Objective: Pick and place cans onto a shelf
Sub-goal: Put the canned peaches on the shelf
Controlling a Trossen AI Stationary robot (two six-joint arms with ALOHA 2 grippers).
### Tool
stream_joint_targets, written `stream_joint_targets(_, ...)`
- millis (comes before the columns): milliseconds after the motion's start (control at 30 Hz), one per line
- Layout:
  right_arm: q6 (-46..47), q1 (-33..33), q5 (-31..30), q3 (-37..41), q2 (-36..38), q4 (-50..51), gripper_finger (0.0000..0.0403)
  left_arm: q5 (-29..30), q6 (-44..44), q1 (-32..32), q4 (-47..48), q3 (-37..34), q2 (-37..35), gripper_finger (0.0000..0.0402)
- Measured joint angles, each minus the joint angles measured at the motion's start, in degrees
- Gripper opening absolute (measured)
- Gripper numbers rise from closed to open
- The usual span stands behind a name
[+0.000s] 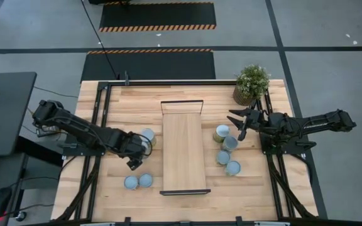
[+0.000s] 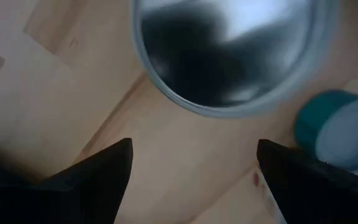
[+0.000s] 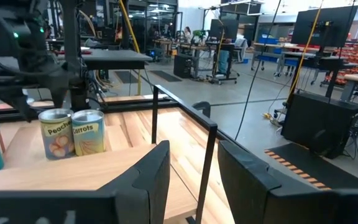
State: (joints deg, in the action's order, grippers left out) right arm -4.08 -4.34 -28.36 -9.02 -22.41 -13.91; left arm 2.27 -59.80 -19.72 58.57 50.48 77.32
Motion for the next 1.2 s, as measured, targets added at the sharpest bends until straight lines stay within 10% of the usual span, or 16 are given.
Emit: stream_joint_targets(1200,0.9,0.02,0.0,0.0,-2.82,-1.71,0.0143,16.0,6.9,-0.33,-18.71,-0.26,8.0,0.0348)
